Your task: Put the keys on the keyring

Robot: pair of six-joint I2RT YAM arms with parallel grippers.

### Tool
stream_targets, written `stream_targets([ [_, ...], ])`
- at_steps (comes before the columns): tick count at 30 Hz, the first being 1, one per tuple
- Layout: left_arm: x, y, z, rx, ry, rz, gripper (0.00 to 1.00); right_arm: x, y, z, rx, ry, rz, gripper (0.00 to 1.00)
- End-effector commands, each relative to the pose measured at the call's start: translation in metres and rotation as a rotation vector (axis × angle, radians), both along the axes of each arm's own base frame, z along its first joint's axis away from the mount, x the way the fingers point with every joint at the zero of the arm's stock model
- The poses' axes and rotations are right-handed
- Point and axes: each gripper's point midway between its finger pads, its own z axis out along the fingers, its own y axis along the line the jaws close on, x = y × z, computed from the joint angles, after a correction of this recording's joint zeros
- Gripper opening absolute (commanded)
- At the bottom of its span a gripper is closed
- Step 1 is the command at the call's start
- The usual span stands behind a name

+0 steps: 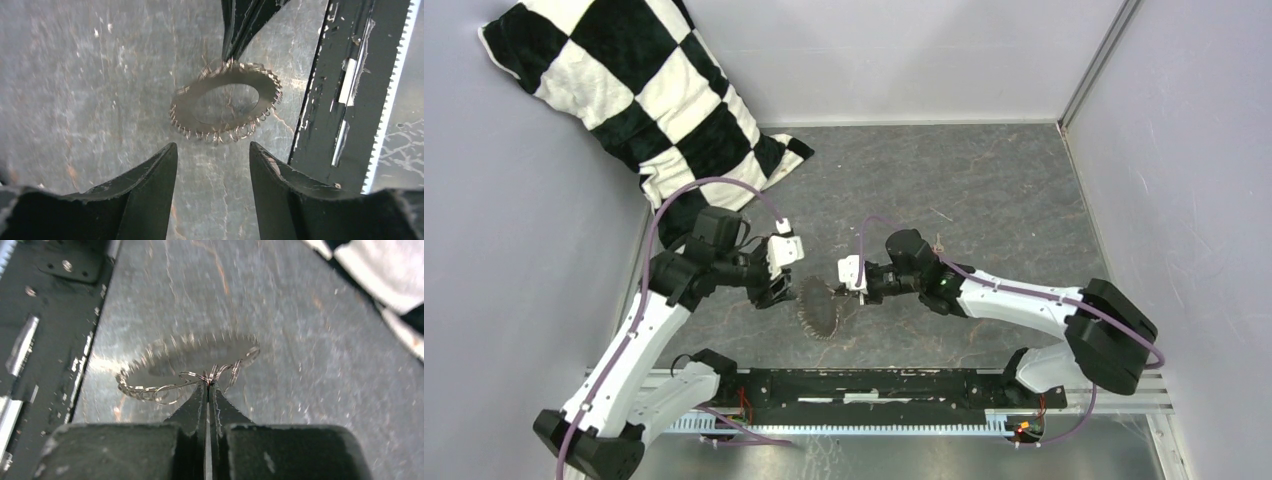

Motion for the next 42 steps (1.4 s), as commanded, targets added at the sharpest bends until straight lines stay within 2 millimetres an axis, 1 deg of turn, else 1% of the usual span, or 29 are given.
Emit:
stream_targets([
  [1,0.002,-0.020,0.022,-0.107,-0.260,-0.227,0.62,-0.016,0.016,0.056,0.087,-0.094,0.069,0.00],
  [6,-0.017,-0.035,0.022,-0.186,-0.391,-0.445,0.62,-0.033,0.021,0.081,0.122,-0.140,0.108,0.00],
  [9,-0.016,-0.039,0.023,-0.211,-0.490,-0.498,0.61,-0.036,0.022,0.089,0.136,-0.149,0.122,0.00],
  [12,-0.018,-0.045,0.023,-0.248,-0.551,-0.535,0.57,-0.038,0.024,0.091,0.145,-0.153,0.131,0.01],
  [15,-0.027,-0.049,0.017,-0.273,-0.558,-0.589,0.50,-0.037,0.028,0.092,0.146,-0.153,0.136,0.01],
  [18,-0.029,-0.051,0.010,-0.270,-0.555,-0.614,0.44,-0.038,0.032,0.096,0.155,-0.155,0.146,0.00],
  [23,-0.029,-0.052,-0.002,-0.246,-0.576,-0.646,0.40,-0.038,0.036,0.103,0.182,-0.154,0.156,0.01],
  [24,-0.027,-0.053,-0.003,-0.240,-0.586,-0.640,0.39,-0.039,0.038,0.104,0.184,-0.152,0.161,0.00],
  [27,-0.016,-0.054,0.002,-0.241,-0.615,-0.583,0.37,-0.038,0.040,0.103,0.176,-0.144,0.165,0.00],
  [31,-0.010,-0.052,0.004,-0.224,-0.667,-0.554,0.36,-0.039,0.042,0.101,0.170,-0.142,0.173,0.00],
  [34,-0.006,-0.048,0.005,-0.202,-0.664,-0.512,0.35,-0.038,0.042,0.100,0.160,-0.141,0.171,0.00],
  [36,-0.005,-0.045,0.005,-0.196,-0.647,-0.484,0.31,-0.039,0.042,0.100,0.159,-0.140,0.176,0.01],
  [40,-0.009,-0.044,0.005,-0.197,-0.639,-0.484,0.20,-0.038,0.043,0.099,0.154,-0.139,0.175,0.00],
  [42,-0.010,-0.043,0.008,-0.196,-0.641,-0.479,0.19,-0.037,0.043,0.098,0.149,-0.139,0.174,0.00],
])
